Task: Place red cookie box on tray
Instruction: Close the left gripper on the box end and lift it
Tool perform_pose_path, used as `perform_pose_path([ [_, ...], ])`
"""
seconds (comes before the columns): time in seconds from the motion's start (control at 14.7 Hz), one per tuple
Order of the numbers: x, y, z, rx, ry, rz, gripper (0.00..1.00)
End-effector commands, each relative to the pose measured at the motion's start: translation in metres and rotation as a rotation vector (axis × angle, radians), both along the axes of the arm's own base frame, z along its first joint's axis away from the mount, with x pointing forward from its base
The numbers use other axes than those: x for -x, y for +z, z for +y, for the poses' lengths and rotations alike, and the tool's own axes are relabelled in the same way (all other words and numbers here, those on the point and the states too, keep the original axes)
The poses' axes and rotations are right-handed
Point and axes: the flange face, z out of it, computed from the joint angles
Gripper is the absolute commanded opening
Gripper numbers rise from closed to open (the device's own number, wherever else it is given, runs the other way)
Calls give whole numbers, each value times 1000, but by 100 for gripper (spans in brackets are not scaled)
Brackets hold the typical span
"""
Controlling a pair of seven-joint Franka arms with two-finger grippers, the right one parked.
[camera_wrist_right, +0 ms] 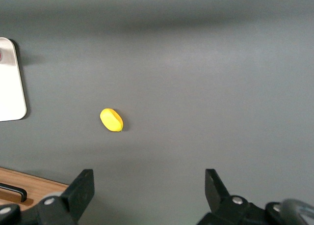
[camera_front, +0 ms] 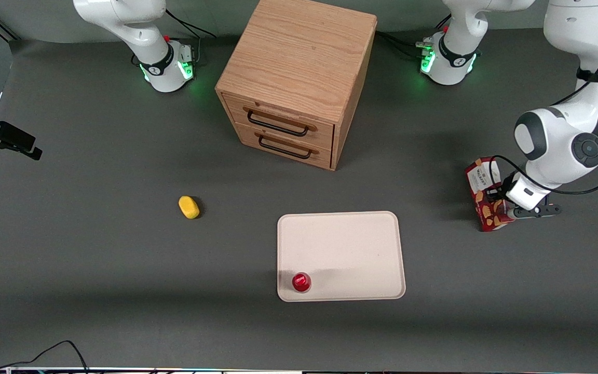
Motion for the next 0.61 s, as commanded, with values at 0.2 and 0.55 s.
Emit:
perform_pose_path([
  [0.2,-5,139,-28,101,50,103,0],
  [0.55,-40,248,-114,61,100,105,0],
])
